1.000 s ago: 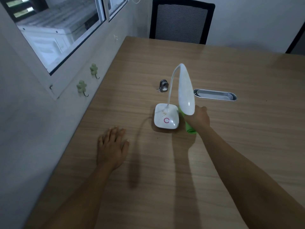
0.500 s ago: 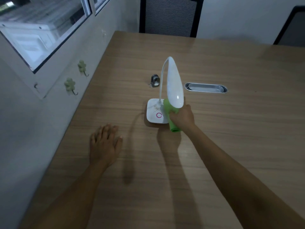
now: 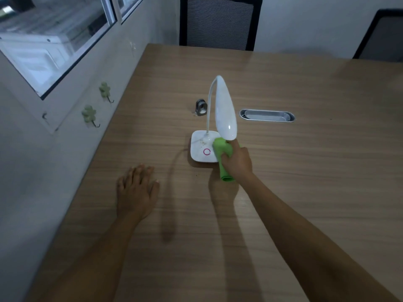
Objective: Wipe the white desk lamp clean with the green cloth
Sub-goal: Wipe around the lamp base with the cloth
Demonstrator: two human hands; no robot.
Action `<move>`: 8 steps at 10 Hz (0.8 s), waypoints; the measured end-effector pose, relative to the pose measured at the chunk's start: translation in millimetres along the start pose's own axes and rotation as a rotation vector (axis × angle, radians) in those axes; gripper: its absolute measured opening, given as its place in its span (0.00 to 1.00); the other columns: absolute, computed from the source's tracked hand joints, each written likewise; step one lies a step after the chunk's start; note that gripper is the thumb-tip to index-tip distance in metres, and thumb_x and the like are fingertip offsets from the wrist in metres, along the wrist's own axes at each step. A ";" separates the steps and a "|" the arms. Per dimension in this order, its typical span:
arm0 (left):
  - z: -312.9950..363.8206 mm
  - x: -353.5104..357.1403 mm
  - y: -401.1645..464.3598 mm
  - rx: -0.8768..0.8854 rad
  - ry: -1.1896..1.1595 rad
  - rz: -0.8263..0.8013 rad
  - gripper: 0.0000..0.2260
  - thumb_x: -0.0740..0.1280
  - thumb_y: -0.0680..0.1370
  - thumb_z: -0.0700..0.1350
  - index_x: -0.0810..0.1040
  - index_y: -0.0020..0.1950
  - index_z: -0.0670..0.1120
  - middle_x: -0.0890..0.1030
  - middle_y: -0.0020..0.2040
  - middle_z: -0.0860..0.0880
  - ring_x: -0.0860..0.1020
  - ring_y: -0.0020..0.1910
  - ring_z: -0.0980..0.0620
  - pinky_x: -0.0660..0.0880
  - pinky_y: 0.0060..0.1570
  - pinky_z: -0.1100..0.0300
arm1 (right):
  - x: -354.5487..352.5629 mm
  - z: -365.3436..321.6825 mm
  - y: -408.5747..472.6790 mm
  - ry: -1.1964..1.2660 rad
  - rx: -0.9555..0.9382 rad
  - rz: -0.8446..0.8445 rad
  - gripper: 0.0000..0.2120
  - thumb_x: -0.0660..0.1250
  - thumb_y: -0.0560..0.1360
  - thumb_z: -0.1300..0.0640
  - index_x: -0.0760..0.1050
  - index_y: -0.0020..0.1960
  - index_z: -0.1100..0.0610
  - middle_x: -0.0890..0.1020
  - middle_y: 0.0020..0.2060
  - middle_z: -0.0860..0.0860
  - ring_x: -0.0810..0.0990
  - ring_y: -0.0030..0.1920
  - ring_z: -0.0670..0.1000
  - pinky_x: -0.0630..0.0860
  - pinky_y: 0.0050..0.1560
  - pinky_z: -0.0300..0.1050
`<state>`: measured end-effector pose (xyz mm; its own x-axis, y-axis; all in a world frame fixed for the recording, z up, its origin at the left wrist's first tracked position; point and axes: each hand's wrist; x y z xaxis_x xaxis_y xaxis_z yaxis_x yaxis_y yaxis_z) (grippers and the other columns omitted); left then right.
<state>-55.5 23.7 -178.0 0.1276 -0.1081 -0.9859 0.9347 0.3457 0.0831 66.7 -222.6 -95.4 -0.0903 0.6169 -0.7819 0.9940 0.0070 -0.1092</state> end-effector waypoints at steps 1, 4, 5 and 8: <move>-0.8 0.0 -0.3 -0.003 -0.002 -0.003 0.28 0.47 0.74 0.60 0.68 0.70 0.53 0.70 0.72 0.46 0.65 0.72 0.43 0.60 0.69 0.42 | -0.8 -1.2 -0.6 0.009 -0.032 0.071 0.21 0.64 0.74 0.57 0.69 0.67 0.56 0.74 0.56 0.64 0.77 0.53 0.65 0.73 0.49 0.49; 1.0 -1.0 -0.5 -0.006 0.008 -0.003 0.27 0.48 0.75 0.59 0.68 0.71 0.53 0.70 0.72 0.47 0.66 0.72 0.44 0.61 0.69 0.42 | 25.0 -14.8 -10.9 -0.007 -0.043 -0.068 0.23 0.65 0.75 0.50 0.69 0.68 0.54 0.73 0.60 0.62 0.76 0.57 0.63 0.74 0.55 0.49; 1.5 -1.9 -1.1 -0.004 0.015 0.007 0.27 0.48 0.75 0.59 0.69 0.70 0.53 0.71 0.72 0.47 0.66 0.72 0.44 0.62 0.69 0.42 | 34.6 -20.4 -16.9 -0.082 -0.166 -0.129 0.24 0.65 0.74 0.50 0.69 0.68 0.54 0.72 0.60 0.61 0.76 0.57 0.63 0.73 0.55 0.49; 0.7 -0.6 -0.3 -0.004 -0.006 0.005 0.27 0.49 0.74 0.60 0.69 0.70 0.53 0.70 0.72 0.47 0.66 0.72 0.44 0.61 0.69 0.42 | 31.8 -31.1 4.5 0.010 -0.047 -0.063 0.22 0.64 0.74 0.52 0.71 0.66 0.58 0.75 0.59 0.60 0.77 0.57 0.61 0.72 0.50 0.46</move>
<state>-55.6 23.0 -177.2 0.1343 -0.1119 -0.9846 0.9326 0.3502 0.0874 70.2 -178.4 -101.7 -0.1524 0.6216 -0.7684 0.9882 0.0827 -0.1291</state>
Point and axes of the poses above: each hand's wrist, its own y-axis towards the middle knuckle, its own x-axis out of the palm, z = x × y
